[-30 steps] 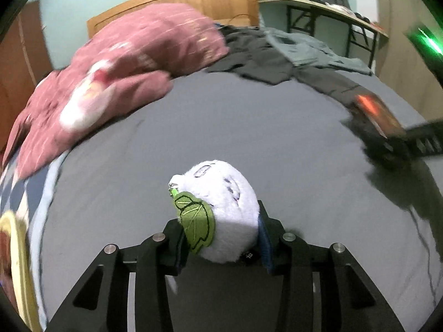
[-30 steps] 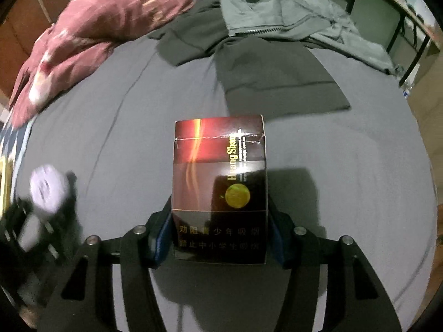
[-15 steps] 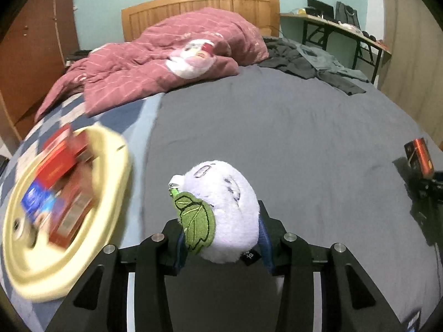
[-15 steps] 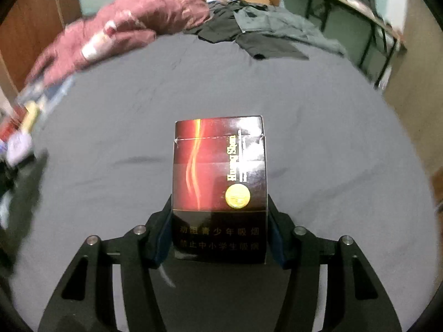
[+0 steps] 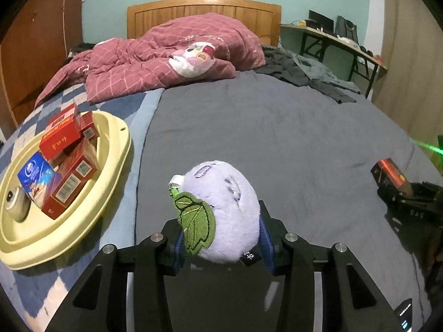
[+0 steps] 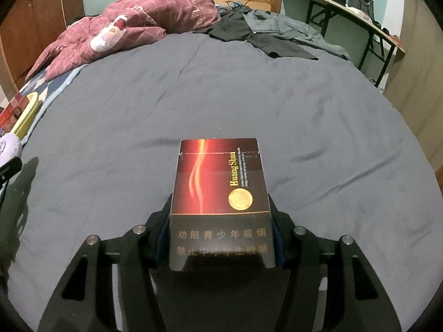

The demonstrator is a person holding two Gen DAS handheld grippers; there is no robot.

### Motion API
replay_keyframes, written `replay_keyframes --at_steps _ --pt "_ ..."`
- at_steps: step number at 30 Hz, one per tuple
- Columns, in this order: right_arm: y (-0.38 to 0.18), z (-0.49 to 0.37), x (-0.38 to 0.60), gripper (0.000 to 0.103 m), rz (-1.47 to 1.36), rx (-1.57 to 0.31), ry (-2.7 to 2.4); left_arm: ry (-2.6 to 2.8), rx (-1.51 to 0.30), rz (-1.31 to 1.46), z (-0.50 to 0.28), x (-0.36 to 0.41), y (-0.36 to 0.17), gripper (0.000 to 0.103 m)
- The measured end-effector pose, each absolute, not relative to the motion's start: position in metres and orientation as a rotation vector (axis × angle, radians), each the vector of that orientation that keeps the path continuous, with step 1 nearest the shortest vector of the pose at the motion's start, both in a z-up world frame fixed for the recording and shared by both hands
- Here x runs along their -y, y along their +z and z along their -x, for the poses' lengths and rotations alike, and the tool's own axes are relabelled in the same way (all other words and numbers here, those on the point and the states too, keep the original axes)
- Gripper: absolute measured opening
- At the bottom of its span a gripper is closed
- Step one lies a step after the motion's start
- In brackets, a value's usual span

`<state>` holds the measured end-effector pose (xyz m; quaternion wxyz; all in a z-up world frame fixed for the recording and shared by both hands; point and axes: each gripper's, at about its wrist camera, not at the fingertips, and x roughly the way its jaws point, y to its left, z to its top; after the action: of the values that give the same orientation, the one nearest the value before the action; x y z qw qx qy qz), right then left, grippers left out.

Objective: Organize objects
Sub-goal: 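Carry the plush ball and Hongshan pack over the yellow tray with both tools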

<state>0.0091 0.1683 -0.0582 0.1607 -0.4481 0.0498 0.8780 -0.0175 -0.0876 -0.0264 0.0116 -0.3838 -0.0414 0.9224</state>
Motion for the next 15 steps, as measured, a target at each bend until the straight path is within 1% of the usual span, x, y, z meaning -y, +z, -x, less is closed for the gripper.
replay_keyframes --at_steps 3,5,8,12,15 --pt "-0.058 -0.010 -0.165 0.060 1.275 -0.120 2.497 2.871 0.175 1.221 0.024 0.091 -0.030 0.043" --pt "-0.057 -0.010 -0.165 0.056 1.274 -0.118 2.501 2.870 0.188 1.220 0.028 0.095 -0.033 0.043" --pt "-0.055 -0.010 -0.162 0.056 1.281 -0.103 2.506 2.867 0.168 1.221 0.028 0.094 -0.033 0.043" --pt "-0.046 -0.013 -0.157 0.056 1.263 -0.129 2.527 2.869 0.123 1.212 0.030 0.088 -0.031 0.043" --pt "-0.032 -0.015 -0.143 0.056 1.225 -0.089 2.567 2.880 0.103 1.186 0.028 0.087 -0.026 0.043"
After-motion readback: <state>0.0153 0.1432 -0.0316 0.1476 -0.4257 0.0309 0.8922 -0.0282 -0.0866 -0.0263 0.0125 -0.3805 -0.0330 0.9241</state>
